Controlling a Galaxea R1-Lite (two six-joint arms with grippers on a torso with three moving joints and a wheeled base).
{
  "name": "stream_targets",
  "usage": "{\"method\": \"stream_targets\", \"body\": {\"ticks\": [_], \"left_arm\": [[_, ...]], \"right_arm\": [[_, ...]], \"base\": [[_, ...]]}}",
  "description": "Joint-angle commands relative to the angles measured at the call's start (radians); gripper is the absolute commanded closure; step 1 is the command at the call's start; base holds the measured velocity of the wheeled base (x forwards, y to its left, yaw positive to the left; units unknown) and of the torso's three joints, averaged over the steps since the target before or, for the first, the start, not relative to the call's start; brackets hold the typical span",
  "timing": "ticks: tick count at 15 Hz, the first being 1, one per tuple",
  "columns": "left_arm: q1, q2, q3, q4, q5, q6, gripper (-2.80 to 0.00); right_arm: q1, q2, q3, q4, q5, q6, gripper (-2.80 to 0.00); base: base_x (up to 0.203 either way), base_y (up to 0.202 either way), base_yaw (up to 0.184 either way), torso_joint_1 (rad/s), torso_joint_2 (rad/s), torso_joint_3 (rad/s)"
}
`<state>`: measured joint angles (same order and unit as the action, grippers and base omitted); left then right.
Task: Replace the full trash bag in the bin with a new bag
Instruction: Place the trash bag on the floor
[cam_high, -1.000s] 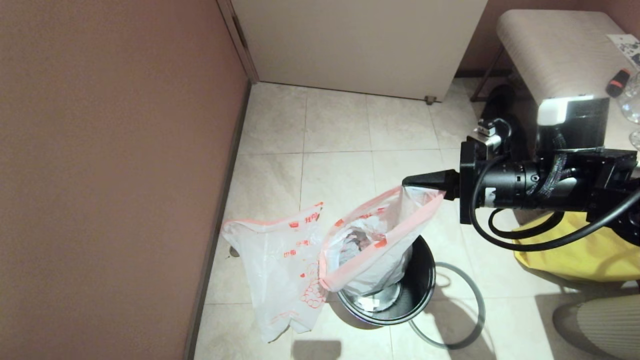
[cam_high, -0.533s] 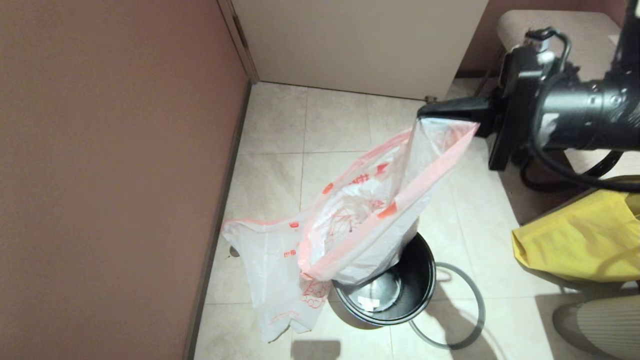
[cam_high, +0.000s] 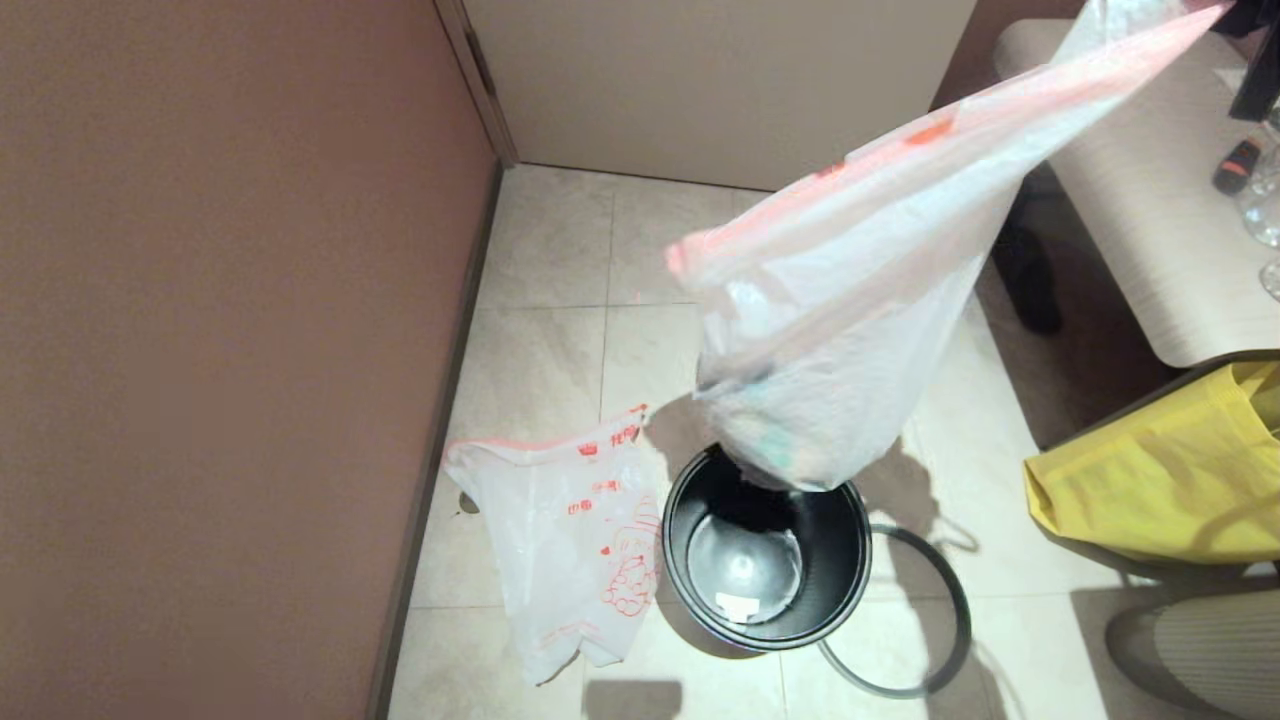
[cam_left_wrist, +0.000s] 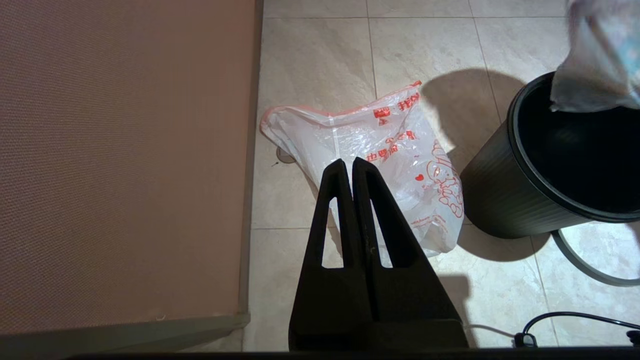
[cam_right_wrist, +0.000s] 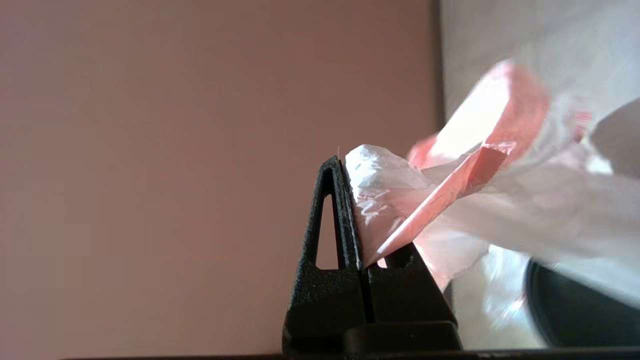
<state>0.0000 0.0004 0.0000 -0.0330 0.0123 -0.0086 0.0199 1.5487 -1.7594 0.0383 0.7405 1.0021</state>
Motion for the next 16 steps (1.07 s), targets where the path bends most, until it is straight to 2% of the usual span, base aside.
{"method": "stream_targets", "body": {"ticks": [1,3,5,9,13,16], "left_arm": [[0.0,0.0,0.0,-0.001,0.001,-0.001,0.0],[0.0,0.0,0.0,-0.001,0.001,-0.001,0.0],[0.0,0.0,0.0,-0.001,0.001,-0.001,0.0],[0.0,0.0,0.0,-0.001,0.001,-0.001,0.0],[0.0,0.0,0.0,-0.001,0.0,-0.001,0.0],[0.0,0.0,0.0,-0.001,0.0,-0.001,0.0]], "right_arm": [[-0.071,0.032,-0.064,-0.001,0.008,0.01,0.0],[-0.126,0.056,-0.167,-0.002,0.029,0.076,0.0],[-0.166,0.062,-0.213,-0.02,0.072,0.131,0.0],[-0.169,0.116,-0.209,-0.02,0.072,0.131,0.0],[-0.222,0.343,-0.204,-0.027,0.081,0.129,0.0],[-0.251,0.545,-0.207,-0.095,0.09,0.121,0.0]], "base": [[0.0,0.0,0.0,0.0,0.0,0.0],[0.0,0.0,0.0,0.0,0.0,0.0],[0.0,0.0,0.0,0.0,0.0,0.0],[0.0,0.0,0.0,0.0,0.0,0.0],[0.0,0.0,0.0,0.0,0.0,0.0],[0.0,0.0,0.0,0.0,0.0,0.0]]}}
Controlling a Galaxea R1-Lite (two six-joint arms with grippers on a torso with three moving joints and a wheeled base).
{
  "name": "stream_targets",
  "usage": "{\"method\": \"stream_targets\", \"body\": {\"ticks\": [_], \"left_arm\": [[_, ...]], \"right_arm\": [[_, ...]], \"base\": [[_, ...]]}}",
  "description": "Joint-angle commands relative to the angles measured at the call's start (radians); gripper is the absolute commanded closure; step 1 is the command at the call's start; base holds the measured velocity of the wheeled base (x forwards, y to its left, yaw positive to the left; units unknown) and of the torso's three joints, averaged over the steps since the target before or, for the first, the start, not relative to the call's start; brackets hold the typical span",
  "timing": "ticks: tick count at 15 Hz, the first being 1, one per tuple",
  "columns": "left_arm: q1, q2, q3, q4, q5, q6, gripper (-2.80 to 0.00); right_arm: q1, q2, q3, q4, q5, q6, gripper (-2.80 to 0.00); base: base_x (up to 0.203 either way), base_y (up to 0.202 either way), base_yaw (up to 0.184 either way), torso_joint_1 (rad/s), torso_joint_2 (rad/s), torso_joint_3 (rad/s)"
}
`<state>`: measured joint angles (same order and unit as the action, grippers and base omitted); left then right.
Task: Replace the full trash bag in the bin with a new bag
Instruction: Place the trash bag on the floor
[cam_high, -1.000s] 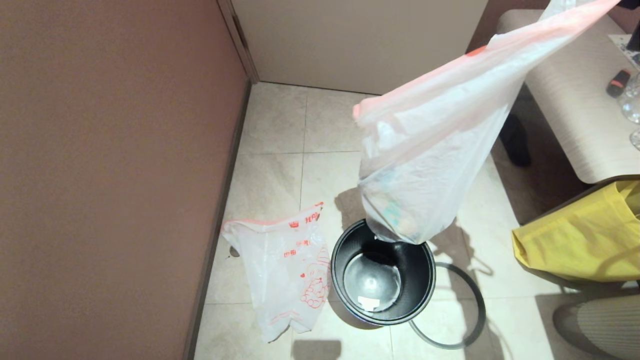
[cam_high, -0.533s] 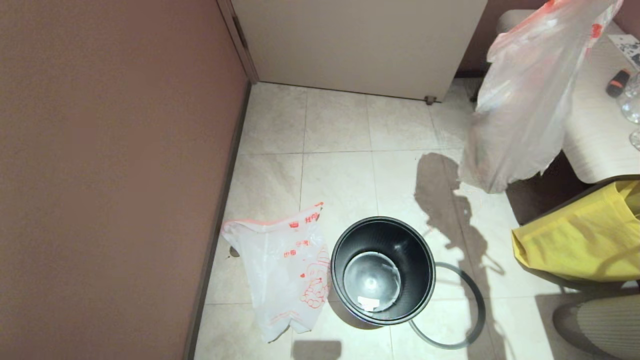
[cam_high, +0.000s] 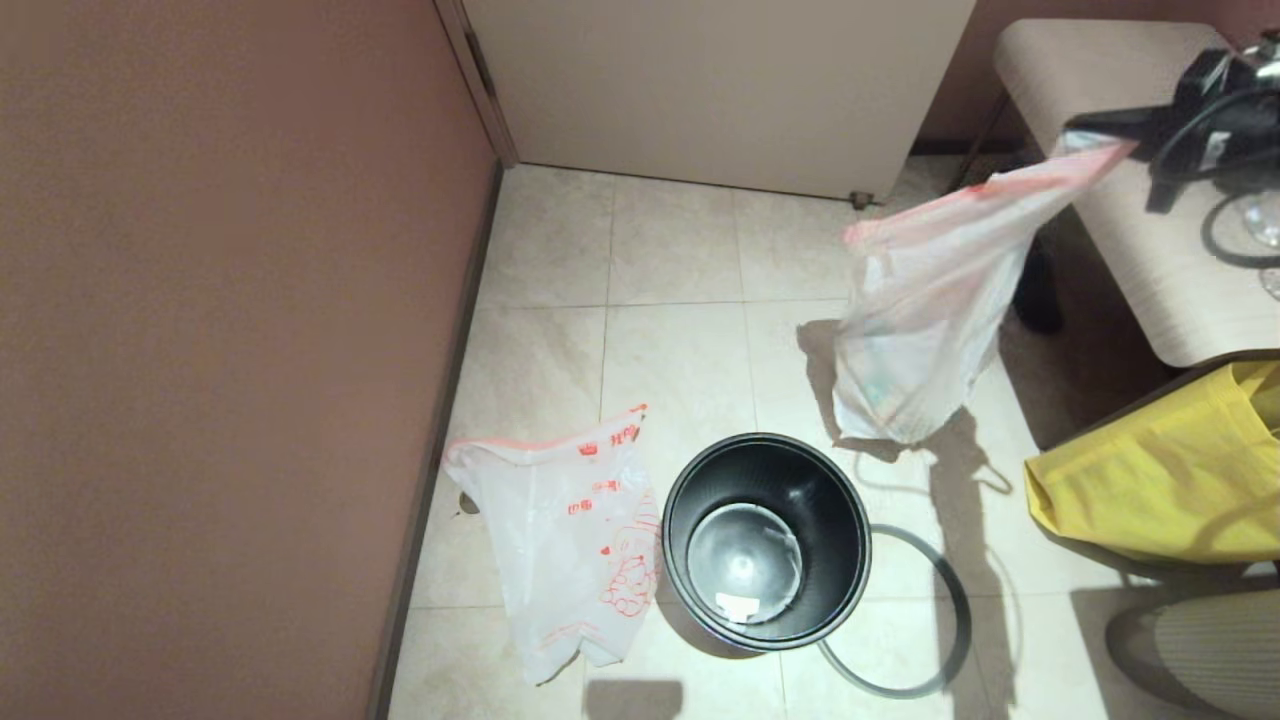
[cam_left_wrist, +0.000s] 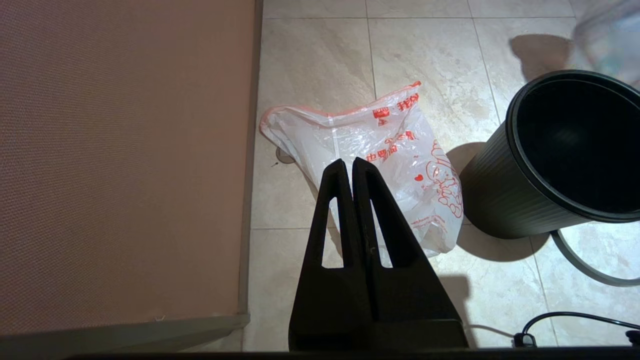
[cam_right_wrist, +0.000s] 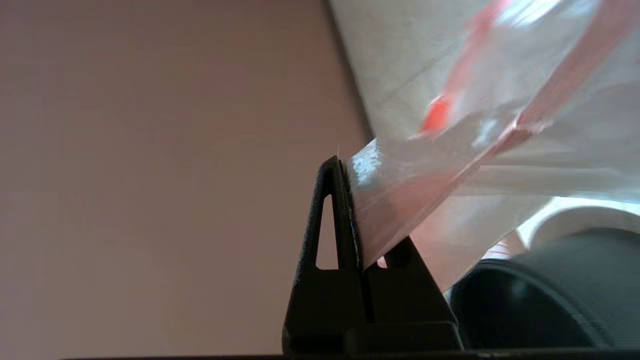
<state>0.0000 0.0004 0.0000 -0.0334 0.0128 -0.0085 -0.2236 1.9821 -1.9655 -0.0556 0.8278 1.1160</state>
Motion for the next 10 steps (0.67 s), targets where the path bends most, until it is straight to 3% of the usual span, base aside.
{"method": "stream_targets", "body": {"ticks": [1,6,7,10], "left_arm": [[0.0,0.0,0.0,0.0,0.0,-0.001,0.0],[0.0,0.0,0.0,0.0,0.001,-0.001,0.0],[0.0,0.0,0.0,0.0,0.001,0.0,0.0],[0.0,0.0,0.0,0.0,0.0,-0.001,0.0]], "right_arm": [[-0.014,0.189,-0.001,-0.022,0.013,0.002,0.0],[-0.081,0.405,-0.001,-0.057,-0.03,-0.062,0.0],[-0.085,0.399,0.001,-0.047,-0.028,-0.072,-2.8],[-0.088,0.331,0.003,0.072,-0.017,-0.181,-2.8]], "base": [[0.0,0.0,0.0,0.0,0.0,0.0],[0.0,0.0,0.0,0.0,0.0,0.0],[0.0,0.0,0.0,0.0,0.0,0.0],[0.0,0.0,0.0,0.0,0.0,0.0]]}}
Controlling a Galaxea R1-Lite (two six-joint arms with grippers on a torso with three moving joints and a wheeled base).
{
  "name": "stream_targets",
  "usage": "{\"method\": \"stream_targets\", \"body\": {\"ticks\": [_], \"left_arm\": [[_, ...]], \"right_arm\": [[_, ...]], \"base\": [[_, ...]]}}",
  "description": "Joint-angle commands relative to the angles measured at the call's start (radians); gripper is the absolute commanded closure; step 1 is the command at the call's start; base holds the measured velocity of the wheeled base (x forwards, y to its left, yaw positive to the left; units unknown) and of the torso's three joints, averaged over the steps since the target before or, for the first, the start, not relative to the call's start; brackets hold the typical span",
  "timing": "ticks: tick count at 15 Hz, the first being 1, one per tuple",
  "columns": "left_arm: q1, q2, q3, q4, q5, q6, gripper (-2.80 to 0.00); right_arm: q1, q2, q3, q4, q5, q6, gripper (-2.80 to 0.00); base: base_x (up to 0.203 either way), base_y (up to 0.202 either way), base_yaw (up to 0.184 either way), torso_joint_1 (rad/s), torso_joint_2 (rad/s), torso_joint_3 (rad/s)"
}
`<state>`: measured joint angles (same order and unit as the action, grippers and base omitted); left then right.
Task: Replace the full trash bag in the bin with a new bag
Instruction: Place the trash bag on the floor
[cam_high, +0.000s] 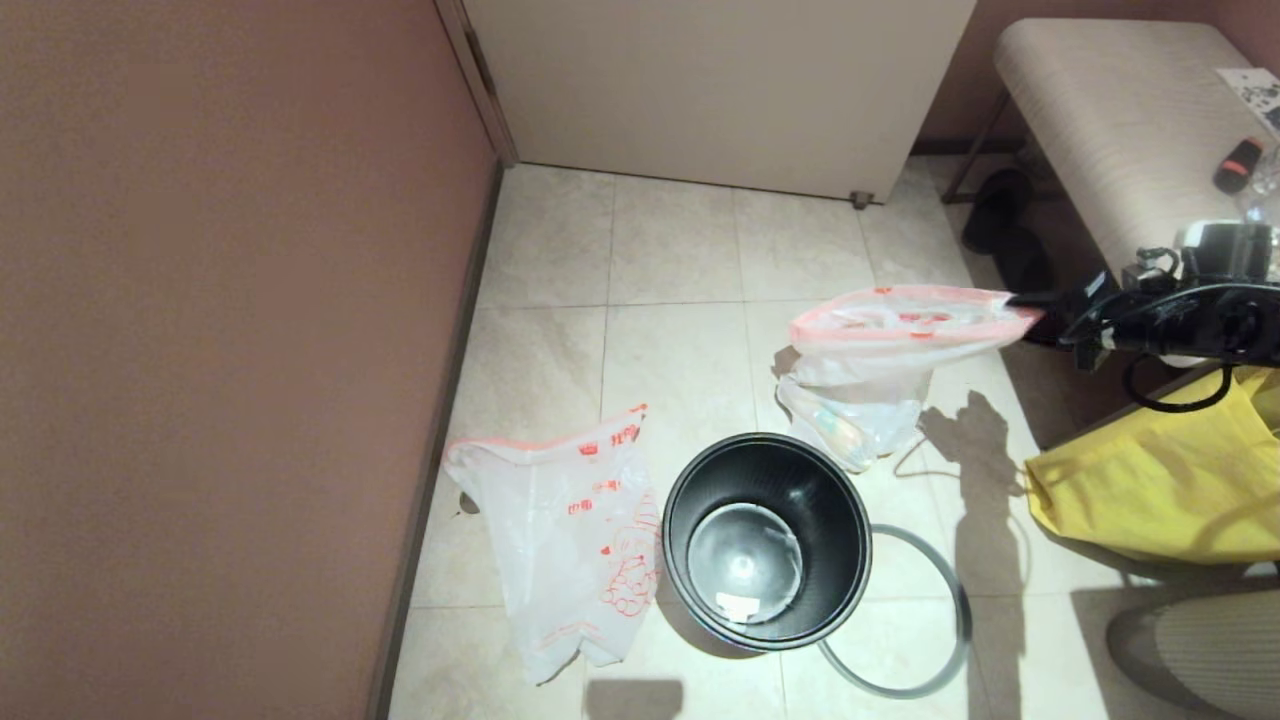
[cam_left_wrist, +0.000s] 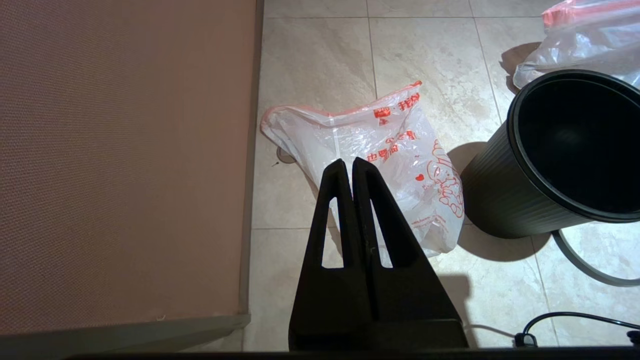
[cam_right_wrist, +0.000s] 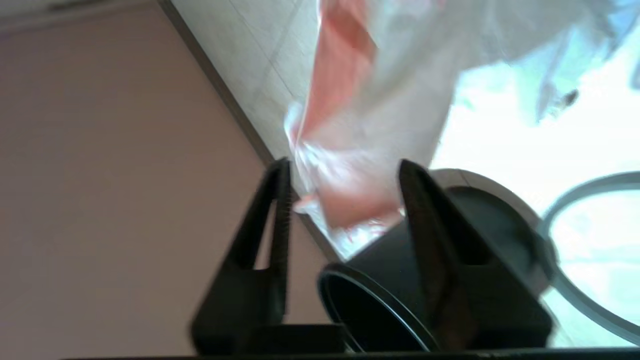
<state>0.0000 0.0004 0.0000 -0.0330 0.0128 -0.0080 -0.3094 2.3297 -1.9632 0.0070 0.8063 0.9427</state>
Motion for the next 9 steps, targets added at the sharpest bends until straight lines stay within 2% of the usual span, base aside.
{"method": "stream_targets", "body": {"ticks": [1,2,3,4,5,6,7,9], "left_arm": [[0.0,0.0,0.0,-0.001,0.0,-0.001,0.0],[0.0,0.0,0.0,-0.001,0.001,-0.007,0.0],[0.0,0.0,0.0,-0.001,0.0,-0.008,0.0],[0.0,0.0,0.0,-0.001,0.001,-0.013,0.0],[0.0,0.0,0.0,-0.002,0.0,-0.016,0.0],[0.0,0.0,0.0,-0.002,0.0,-0.018,0.0],[0.0,0.0,0.0,-0.002,0.001,-0.018,0.0],[0.0,0.0,0.0,-0.001,0.001,-0.021,0.0]], "right_arm": [[0.003,-0.039,0.005,0.048,0.007,-0.043,-2.8],[0.028,-0.072,0.024,0.103,0.006,-0.083,-2.8],[0.054,-0.116,0.052,0.165,-0.01,-0.159,-2.8],[0.071,-0.146,0.07,0.227,-0.061,-0.244,-2.8],[0.09,-0.178,0.079,0.297,-0.167,-0.316,-2.8],[0.107,-0.229,0.089,0.387,-0.231,-0.374,-2.8],[0.119,-0.276,0.101,0.468,-0.253,-0.426,-2.8],[0.138,-0.345,0.167,0.56,-0.276,-0.604,-2.8]], "base": [[0.0,0.0,0.0,0.0,0.0,0.0],[0.0,0.0,0.0,0.0,0.0,0.0],[0.0,0.0,0.0,0.0,0.0,0.0],[0.0,0.0,0.0,0.0,0.0,0.0],[0.0,0.0,0.0,0.0,0.0,0.0],[0.0,0.0,0.0,0.0,0.0,0.0],[0.0,0.0,0.0,0.0,0.0,0.0],[0.0,0.0,0.0,0.0,0.0,0.0]]}}
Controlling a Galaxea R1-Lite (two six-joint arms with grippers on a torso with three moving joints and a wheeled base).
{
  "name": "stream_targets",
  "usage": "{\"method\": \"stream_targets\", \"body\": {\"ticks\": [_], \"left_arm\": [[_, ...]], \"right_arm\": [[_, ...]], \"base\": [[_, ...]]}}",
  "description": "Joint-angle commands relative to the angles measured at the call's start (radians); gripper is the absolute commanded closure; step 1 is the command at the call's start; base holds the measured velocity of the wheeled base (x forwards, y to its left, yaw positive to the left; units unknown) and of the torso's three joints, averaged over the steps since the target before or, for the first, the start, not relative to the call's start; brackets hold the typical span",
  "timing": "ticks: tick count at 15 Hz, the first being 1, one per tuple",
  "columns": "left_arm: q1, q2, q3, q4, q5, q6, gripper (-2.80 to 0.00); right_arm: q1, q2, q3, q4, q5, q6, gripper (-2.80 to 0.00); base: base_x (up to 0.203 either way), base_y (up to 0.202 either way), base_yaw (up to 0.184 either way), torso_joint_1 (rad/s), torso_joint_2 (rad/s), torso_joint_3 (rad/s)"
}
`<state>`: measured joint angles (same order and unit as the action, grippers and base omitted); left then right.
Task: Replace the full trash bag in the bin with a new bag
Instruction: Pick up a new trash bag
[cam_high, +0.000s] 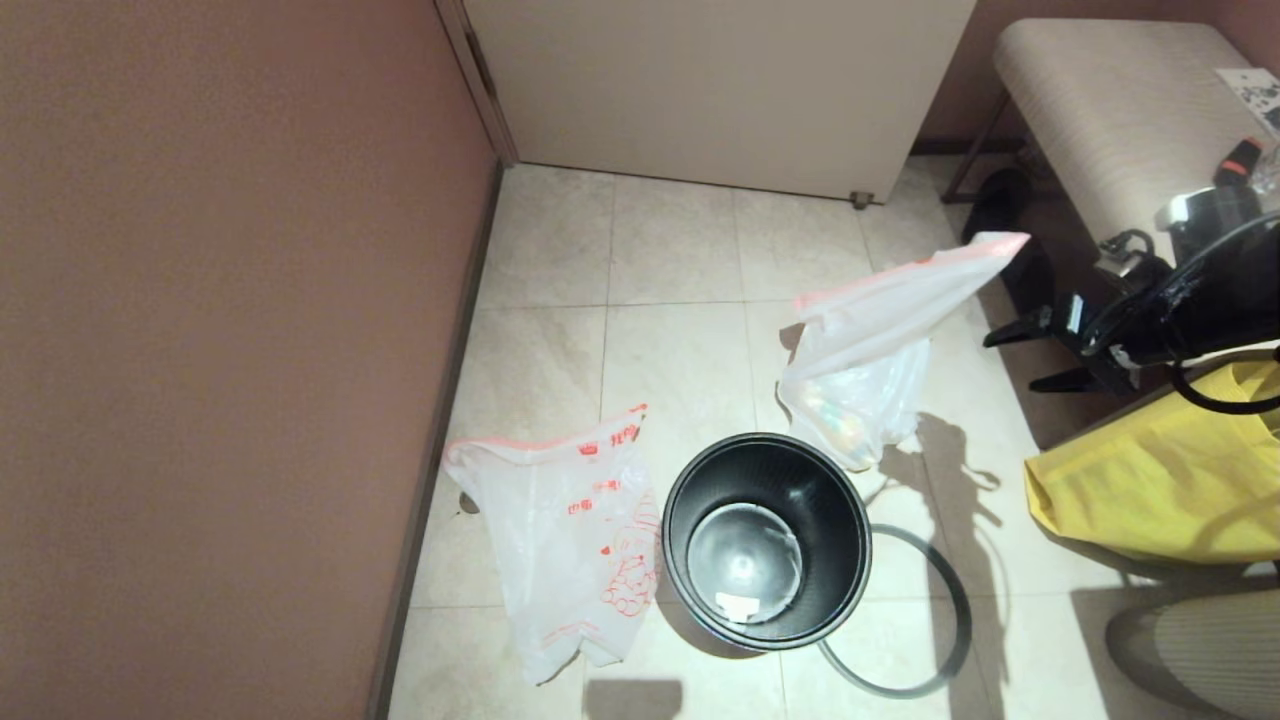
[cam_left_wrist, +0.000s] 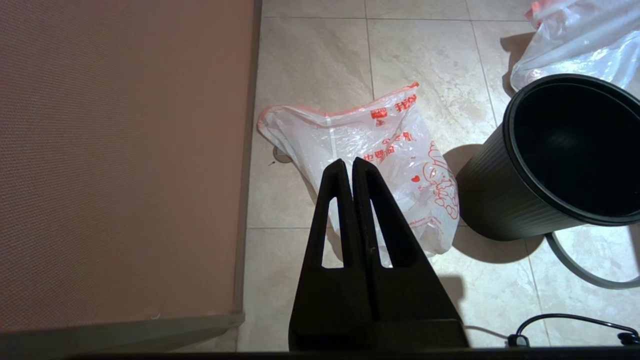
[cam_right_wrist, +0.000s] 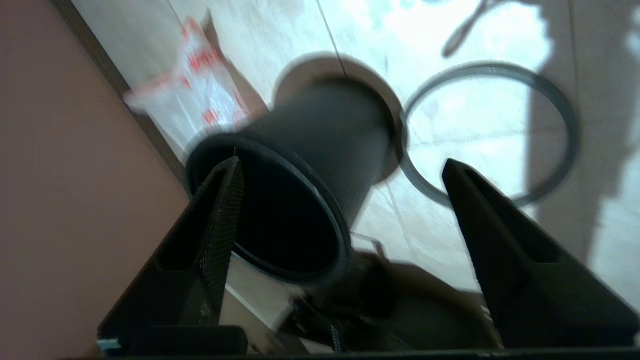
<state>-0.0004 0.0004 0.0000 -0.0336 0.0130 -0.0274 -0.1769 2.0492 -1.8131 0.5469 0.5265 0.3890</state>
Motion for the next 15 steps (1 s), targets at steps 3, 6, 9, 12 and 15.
{"method": "stream_targets", "body": {"ticks": [3,6,9,12,15], "left_arm": [[0.0,0.0,0.0,-0.002,0.001,0.001,0.0],[0.0,0.0,0.0,-0.002,0.001,0.0,0.0],[0.0,0.0,0.0,-0.001,-0.001,0.001,0.0],[0.0,0.0,0.0,-0.002,0.001,0.0,0.0],[0.0,0.0,0.0,-0.002,0.001,0.001,0.0]], "right_arm": [[-0.031,-0.322,0.284,0.034,-0.046,-0.124,0.0],[-0.06,-0.505,0.54,-0.016,-0.159,-0.143,0.0],[-0.063,-0.746,0.672,-0.02,-0.253,-0.145,0.0],[-0.062,-0.962,0.9,-0.008,-0.288,-0.194,0.0],[-0.059,-1.169,1.028,-0.004,-0.286,-0.227,0.0]], "base": [[0.0,0.0,0.0,0.0,0.0,0.0],[0.0,0.0,0.0,0.0,0.0,0.0],[0.0,0.0,0.0,0.0,0.0,0.0],[0.0,0.0,0.0,0.0,0.0,0.0],[0.0,0.0,0.0,0.0,0.0,0.0]]}}
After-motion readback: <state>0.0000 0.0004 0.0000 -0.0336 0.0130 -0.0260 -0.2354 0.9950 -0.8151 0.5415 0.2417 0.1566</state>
